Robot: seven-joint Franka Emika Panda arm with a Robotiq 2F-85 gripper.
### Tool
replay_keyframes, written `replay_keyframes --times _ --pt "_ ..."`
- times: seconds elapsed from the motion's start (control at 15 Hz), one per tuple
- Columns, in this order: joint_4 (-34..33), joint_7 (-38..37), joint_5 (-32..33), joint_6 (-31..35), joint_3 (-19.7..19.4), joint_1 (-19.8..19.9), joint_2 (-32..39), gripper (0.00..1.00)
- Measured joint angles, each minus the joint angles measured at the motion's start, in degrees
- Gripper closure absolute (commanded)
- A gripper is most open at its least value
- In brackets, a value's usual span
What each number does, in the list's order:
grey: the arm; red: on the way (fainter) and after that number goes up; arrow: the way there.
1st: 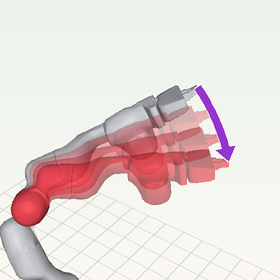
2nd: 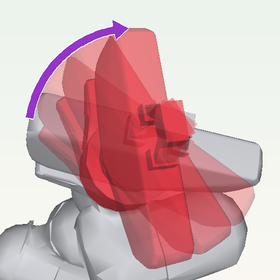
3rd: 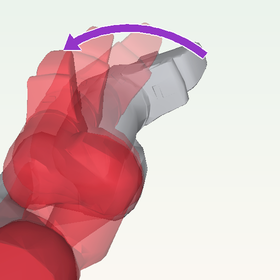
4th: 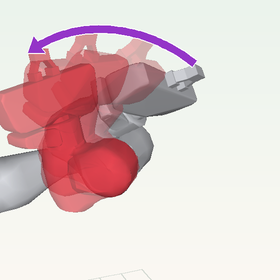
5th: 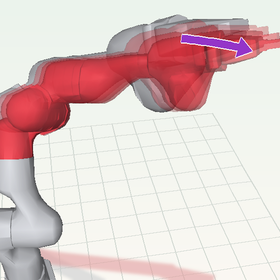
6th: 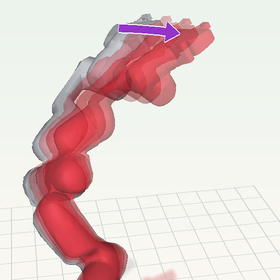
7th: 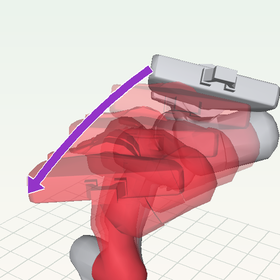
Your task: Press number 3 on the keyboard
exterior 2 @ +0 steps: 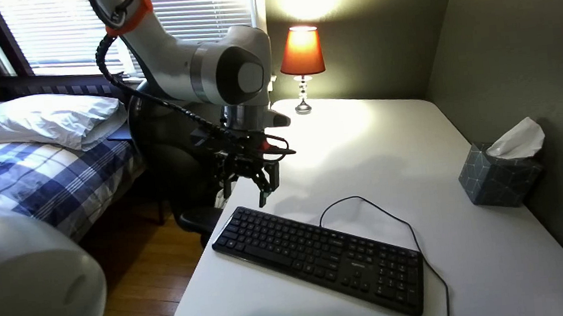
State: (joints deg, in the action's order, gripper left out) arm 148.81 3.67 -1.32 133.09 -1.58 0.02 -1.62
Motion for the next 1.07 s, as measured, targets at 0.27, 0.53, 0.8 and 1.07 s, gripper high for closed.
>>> replay_keyframes --times 0.27,0.53,0.8,1.07 --pt "-1.27 0.0 -0.26 0.01 0.33 -0.03 2.72 0.7" --pt "-2.35 -0.11 -0.31 0.01 0.78 -0.05 5.1 0.98" --pt "-3.77 -0.22 -0.67 0.01 0.97 -0.05 7.55 1.0" --pt "-5.53 -0.33 -1.83 0.01 1.38 -0.06 9.96 1.0"
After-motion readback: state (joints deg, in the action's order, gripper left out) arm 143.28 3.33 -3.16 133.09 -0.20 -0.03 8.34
